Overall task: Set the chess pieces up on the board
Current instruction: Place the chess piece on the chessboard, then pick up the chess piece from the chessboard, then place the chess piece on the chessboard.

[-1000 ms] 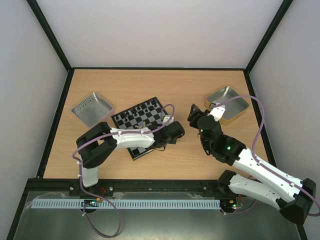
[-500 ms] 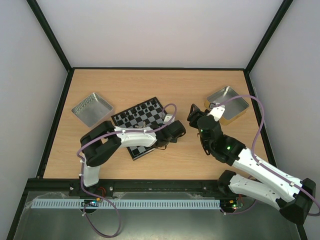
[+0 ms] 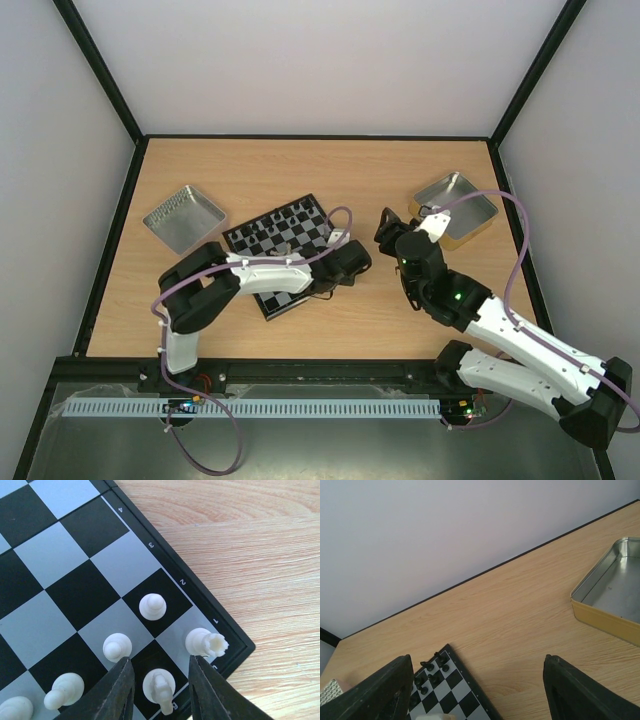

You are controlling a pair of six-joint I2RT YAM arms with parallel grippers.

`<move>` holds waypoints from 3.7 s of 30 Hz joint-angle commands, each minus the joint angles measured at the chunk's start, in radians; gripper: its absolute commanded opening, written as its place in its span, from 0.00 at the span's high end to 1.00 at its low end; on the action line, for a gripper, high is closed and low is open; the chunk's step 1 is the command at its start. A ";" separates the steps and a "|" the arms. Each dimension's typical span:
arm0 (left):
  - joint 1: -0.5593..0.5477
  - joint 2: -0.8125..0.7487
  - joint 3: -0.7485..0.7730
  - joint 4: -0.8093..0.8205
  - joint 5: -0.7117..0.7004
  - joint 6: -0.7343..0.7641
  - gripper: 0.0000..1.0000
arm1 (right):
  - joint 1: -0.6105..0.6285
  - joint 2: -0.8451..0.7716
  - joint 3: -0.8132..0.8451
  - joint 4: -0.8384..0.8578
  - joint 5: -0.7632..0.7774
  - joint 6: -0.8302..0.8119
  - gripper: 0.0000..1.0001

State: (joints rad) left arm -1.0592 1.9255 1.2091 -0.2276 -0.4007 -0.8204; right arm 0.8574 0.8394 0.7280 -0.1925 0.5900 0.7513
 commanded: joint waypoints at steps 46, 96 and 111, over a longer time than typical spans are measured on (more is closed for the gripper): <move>0.330 -0.192 -0.130 -0.157 0.182 0.101 0.72 | 0.000 0.097 -0.028 0.068 -0.140 0.023 0.43; 0.335 -0.394 -0.215 0.019 0.483 0.384 0.87 | -0.064 0.166 0.052 0.108 -0.556 -0.103 0.38; 0.358 -0.673 -0.209 0.146 0.928 0.781 0.87 | -0.266 0.257 0.209 0.241 -1.238 0.079 0.31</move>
State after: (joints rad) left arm -0.7170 1.2808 0.9577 -0.0715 0.3717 -0.2001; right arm 0.5957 1.1053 0.8757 -0.0036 -0.4908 0.7952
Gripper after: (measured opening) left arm 0.195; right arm 0.699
